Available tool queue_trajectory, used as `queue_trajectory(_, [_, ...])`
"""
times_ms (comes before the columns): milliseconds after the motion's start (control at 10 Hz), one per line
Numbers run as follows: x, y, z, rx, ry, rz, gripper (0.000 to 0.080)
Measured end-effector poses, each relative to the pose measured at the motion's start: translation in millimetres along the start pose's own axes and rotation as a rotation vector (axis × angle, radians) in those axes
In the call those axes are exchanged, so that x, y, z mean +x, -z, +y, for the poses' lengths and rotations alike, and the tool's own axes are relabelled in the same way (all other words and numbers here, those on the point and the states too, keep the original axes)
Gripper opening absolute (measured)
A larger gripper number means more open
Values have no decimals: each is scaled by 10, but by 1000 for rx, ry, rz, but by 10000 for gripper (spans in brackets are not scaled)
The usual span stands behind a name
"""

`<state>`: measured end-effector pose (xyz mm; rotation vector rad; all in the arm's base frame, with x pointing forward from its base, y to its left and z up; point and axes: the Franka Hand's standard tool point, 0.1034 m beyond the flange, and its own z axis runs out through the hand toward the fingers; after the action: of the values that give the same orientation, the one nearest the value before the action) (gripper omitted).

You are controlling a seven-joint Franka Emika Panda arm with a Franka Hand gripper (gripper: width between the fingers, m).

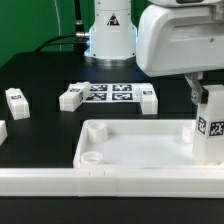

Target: Assemble desk

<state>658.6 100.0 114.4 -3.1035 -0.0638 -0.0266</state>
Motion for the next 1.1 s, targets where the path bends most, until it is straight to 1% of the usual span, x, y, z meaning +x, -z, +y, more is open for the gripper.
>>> queue_trajectory(100, [8,-2,14,18,-129,4,288])
queue_trajectory(200, [19,-1,20,26,-225,11,289])
queue_trajectory(600, [38,1,20,32,-699,9,290])
queue_trajectory(700, [42,3,24,35,-785,9,290])
queue_trajectory(800, [42,3,24,38,-862,7,290])
queue_trajectory(1000, [40,0,16,38,-896,6,290])
queue_trajectory(1100, [16,-1,20,24,-829,-7,529])
